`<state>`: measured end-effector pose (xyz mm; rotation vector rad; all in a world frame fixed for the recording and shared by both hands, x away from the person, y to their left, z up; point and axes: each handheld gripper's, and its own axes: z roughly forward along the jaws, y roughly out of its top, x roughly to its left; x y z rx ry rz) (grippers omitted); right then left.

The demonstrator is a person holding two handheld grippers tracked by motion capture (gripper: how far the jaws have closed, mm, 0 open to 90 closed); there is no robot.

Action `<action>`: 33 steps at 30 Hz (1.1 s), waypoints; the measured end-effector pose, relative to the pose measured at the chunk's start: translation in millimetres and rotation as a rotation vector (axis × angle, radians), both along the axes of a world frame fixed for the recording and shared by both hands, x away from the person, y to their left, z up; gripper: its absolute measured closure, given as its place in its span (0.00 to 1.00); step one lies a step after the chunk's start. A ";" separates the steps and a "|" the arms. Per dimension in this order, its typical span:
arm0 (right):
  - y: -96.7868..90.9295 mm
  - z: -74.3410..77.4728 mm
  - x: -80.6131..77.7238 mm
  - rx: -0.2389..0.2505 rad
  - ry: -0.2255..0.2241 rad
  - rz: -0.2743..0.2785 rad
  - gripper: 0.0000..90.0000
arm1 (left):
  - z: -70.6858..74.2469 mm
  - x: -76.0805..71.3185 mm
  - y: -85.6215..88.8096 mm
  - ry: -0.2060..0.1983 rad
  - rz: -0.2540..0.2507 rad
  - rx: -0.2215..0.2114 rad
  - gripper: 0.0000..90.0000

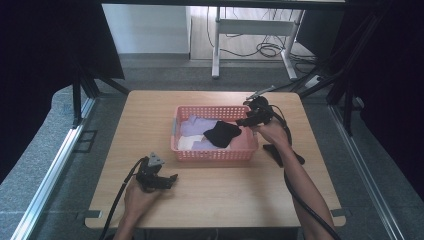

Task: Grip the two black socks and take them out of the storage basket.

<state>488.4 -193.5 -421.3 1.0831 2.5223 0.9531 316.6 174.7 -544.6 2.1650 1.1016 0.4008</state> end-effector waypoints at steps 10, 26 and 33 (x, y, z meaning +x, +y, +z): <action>50.5 -27.2 24.1 -0.044 0.030 0.030 0.41 | 0.1 0.2 0.1 0.001 -0.003 0.003 0.14; 80.9 -75.8 49.0 -0.195 0.145 -0.043 0.61 | 0.0 0.5 0.0 0.000 -0.006 0.002 0.14; 82.0 -73.5 43.7 -0.210 0.168 -0.033 0.95 | 0.0 0.5 0.0 0.000 -0.006 0.001 0.14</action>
